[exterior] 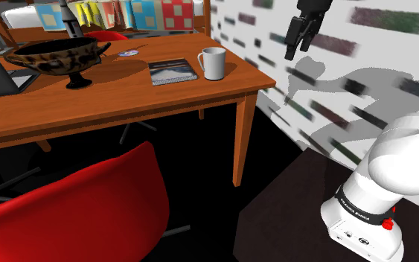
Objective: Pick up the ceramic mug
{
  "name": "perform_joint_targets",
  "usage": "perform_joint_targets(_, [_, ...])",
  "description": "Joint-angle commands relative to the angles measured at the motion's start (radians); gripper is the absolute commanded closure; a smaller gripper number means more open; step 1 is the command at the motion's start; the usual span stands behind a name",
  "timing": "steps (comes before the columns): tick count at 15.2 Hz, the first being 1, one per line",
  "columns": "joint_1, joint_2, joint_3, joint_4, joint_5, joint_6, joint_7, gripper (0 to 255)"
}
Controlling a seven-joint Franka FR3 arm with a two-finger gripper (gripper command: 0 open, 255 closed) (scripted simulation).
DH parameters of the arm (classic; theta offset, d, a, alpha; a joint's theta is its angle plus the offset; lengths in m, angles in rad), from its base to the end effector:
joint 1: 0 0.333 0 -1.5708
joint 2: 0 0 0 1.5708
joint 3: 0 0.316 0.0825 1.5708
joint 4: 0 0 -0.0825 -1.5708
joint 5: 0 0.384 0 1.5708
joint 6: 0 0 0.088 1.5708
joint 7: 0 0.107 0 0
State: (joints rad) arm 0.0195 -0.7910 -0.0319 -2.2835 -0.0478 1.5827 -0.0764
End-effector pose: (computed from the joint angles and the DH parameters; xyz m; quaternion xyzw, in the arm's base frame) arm 0.3070 -0.0126 0.6273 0.9983 0.0354 0.0444 0.0143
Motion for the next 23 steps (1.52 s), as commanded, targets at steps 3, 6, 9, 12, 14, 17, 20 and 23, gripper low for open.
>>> perform_joint_targets(3, [0.004,0.083,-0.002,0.050,0.010,0.029,0.003,0])
perform_joint_targets(6, [0.010,0.207,-0.005,0.133,0.026,0.061,0.006,0])
perform_joint_targets(9, [0.016,0.331,-0.009,0.229,0.043,0.082,0.007,0])
perform_joint_targets(12, [0.021,0.455,-0.013,0.336,0.061,0.091,0.007,0])
perform_joint_targets(14, [0.023,0.539,-0.016,0.415,0.074,0.091,0.006,0])
perform_joint_targets(17, [0.026,0.666,-0.020,0.547,0.094,0.079,0.004,0])
perform_joint_targets(20, [0.026,0.799,-0.023,0.698,0.115,0.053,0.002,0])
perform_joint_targets(23, [0.024,0.906,-0.023,0.830,0.132,0.022,0.002,0])
